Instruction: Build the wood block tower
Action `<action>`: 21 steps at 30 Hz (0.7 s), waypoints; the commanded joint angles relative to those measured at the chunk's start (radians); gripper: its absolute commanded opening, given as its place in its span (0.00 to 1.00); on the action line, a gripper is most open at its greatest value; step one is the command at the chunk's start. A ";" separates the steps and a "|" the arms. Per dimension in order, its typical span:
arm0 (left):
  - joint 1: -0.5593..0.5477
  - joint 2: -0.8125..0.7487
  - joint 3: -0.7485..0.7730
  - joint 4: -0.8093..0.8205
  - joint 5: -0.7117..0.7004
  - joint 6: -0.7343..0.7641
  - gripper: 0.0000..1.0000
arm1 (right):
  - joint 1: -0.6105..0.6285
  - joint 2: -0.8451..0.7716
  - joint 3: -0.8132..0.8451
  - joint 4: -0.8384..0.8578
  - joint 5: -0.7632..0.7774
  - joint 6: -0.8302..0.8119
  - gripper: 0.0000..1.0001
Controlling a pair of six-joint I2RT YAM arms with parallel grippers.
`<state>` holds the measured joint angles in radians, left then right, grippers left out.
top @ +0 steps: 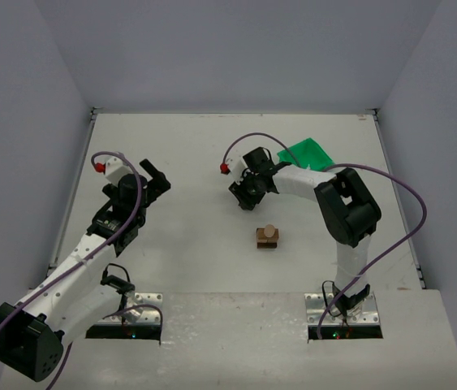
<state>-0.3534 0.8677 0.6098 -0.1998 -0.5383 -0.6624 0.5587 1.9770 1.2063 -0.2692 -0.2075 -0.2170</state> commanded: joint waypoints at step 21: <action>0.011 -0.019 -0.004 0.100 0.073 0.056 1.00 | -0.003 -0.278 0.361 -0.317 -0.201 -0.375 0.17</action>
<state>-0.3532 0.8656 0.6075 -0.1659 -0.4887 -0.6391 0.5587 1.7976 1.4795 -0.4366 -0.2816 -0.4161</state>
